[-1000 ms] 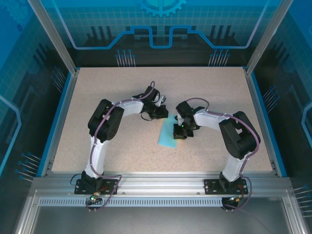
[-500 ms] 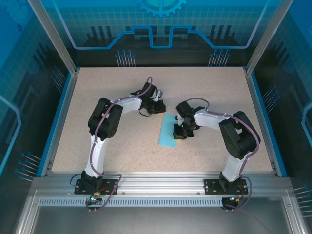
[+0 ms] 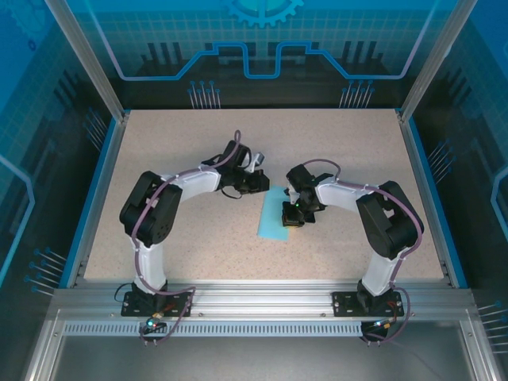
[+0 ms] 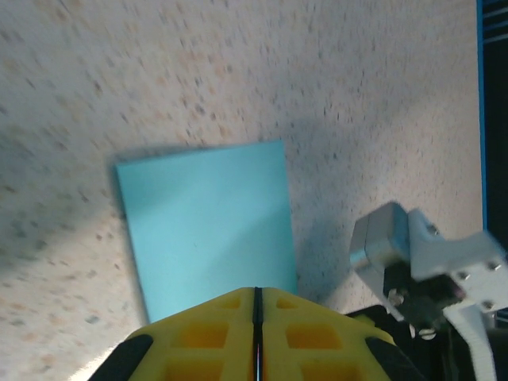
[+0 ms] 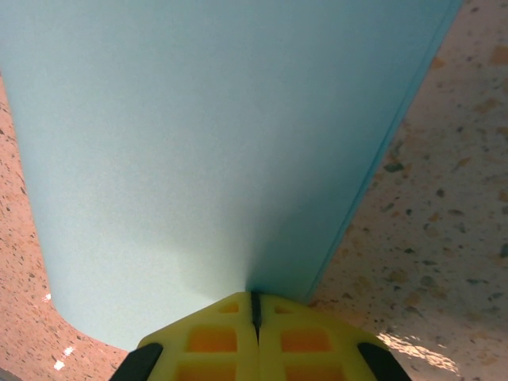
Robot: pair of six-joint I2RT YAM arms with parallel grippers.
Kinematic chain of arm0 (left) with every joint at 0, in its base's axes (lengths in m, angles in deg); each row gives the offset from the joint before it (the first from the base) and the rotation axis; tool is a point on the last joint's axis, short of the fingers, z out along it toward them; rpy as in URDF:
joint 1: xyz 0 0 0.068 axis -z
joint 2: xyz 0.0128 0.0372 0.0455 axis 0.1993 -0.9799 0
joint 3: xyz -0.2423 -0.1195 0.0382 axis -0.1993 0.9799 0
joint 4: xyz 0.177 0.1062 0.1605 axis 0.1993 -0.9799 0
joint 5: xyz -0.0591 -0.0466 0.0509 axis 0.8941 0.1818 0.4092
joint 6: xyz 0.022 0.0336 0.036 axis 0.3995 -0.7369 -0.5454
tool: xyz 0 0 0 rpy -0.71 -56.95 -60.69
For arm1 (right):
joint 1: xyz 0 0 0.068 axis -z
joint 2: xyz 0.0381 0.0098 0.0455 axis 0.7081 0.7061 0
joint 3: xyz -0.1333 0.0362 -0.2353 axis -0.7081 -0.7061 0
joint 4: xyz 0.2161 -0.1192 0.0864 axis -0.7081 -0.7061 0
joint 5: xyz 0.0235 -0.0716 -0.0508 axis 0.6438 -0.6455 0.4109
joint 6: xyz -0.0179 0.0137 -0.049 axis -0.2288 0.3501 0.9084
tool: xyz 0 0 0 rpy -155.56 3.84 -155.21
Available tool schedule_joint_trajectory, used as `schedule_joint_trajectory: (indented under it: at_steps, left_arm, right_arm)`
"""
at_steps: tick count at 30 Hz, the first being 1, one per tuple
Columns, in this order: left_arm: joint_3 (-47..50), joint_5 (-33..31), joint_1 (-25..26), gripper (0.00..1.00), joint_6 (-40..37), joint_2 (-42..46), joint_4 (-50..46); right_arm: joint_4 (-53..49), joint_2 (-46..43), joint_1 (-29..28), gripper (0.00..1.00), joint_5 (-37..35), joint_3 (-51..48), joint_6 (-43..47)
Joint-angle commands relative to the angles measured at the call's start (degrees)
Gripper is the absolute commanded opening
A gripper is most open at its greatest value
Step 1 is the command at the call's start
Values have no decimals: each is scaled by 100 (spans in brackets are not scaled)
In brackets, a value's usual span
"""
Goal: Fold a paper plane with a square sheet of paper (fold left side to right side)
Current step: Hold the square sheet of paper at the center of the table.
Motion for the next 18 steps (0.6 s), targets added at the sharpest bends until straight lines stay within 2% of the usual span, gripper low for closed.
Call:
schedule_joint_trajectory:
  at_steps: [1, 11, 18]
  left_arm:
    - [59, 256, 35, 11, 158, -259, 28]
    - [8, 264, 136, 11, 206, -781, -307]
    - [12, 95, 148, 10, 152, -795, -673]
  right_arm:
    - [-493, 492, -25, 5, -616, -270, 41]
    - [-500, 472, -27, 5, -581, -259, 66]
    - [-361, 304, -3, 5, -496, -277, 82]
